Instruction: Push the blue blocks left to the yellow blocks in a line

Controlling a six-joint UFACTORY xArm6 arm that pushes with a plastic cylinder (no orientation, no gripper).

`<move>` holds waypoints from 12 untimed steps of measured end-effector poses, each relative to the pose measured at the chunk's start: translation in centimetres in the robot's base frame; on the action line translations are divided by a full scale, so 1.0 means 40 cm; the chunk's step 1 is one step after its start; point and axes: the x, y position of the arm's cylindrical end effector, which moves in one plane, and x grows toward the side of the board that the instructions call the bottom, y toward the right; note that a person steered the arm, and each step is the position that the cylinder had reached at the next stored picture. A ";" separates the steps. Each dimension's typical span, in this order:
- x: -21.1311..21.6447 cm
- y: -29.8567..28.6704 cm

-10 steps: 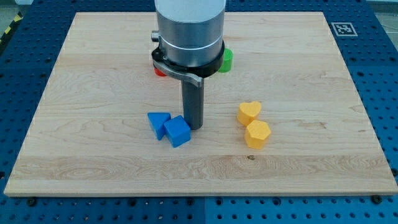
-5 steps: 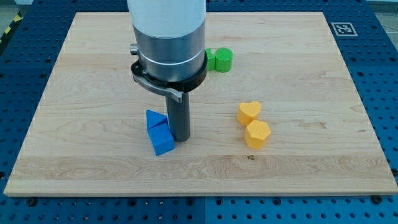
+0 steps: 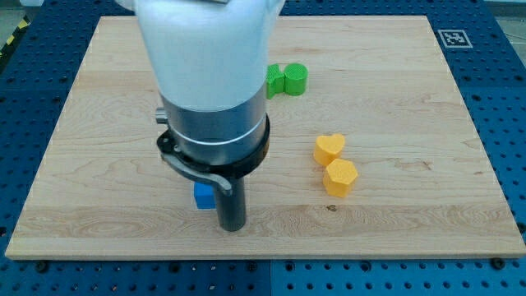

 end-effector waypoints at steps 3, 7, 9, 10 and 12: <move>-0.035 -0.157; -0.210 -0.232; -0.239 -0.224; -0.241 -0.205; -0.241 -0.145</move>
